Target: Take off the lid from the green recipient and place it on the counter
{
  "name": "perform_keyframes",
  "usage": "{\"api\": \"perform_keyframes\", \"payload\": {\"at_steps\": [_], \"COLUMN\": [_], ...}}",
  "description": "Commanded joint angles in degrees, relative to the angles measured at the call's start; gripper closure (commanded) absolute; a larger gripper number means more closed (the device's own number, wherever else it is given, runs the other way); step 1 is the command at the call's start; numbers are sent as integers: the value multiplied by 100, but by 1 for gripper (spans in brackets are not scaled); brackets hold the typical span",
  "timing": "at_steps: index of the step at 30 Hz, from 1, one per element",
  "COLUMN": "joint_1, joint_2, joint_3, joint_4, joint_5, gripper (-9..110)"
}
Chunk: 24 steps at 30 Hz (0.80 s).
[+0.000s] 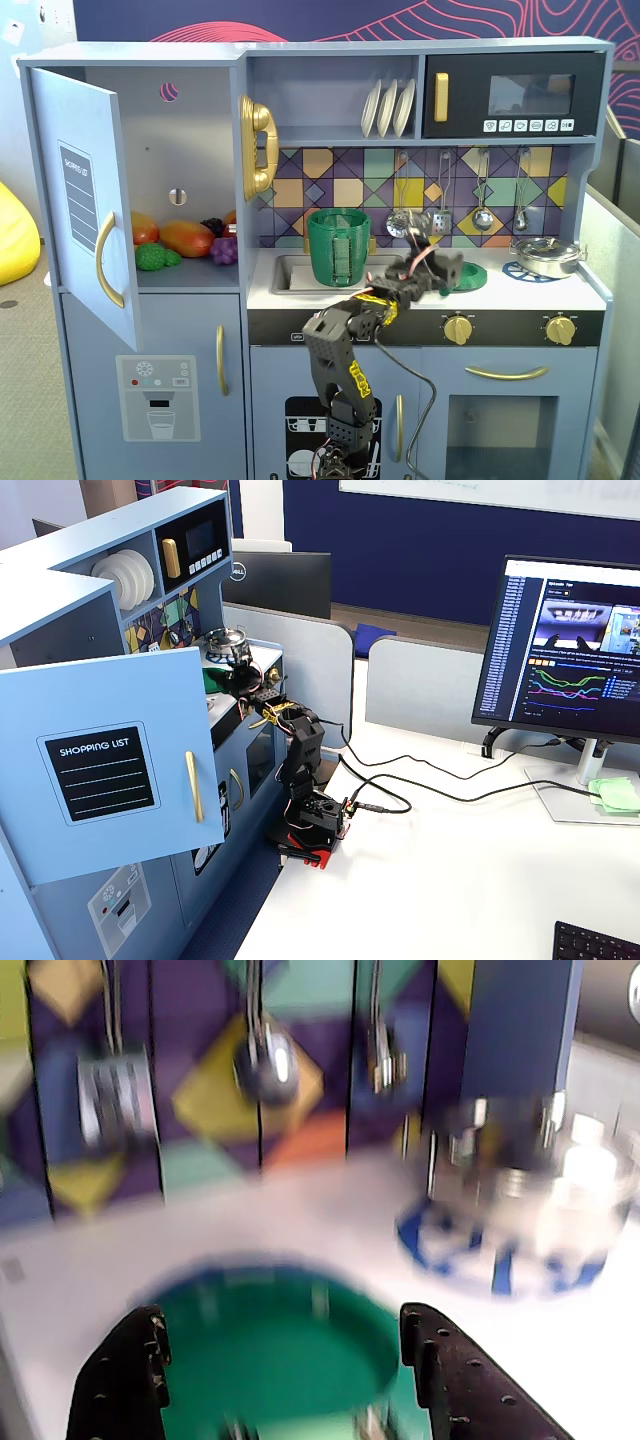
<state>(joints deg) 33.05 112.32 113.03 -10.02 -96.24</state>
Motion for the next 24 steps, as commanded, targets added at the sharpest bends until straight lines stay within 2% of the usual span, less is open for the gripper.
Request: {"api": "perform_keyframes", "payload": {"at_steps": [1, 8, 13, 24], "joint_1": [-246, -932, -1503, -2769], "joint_2": [1336, 4061, 5502, 6486], "joint_3": [-721, 554, 2118, 4720], "joint_4": [1011, 4526, 6275, 7269], "joint_5": [-114, -105, -431, 316], "gripper": [82, 86, 90, 101]}}
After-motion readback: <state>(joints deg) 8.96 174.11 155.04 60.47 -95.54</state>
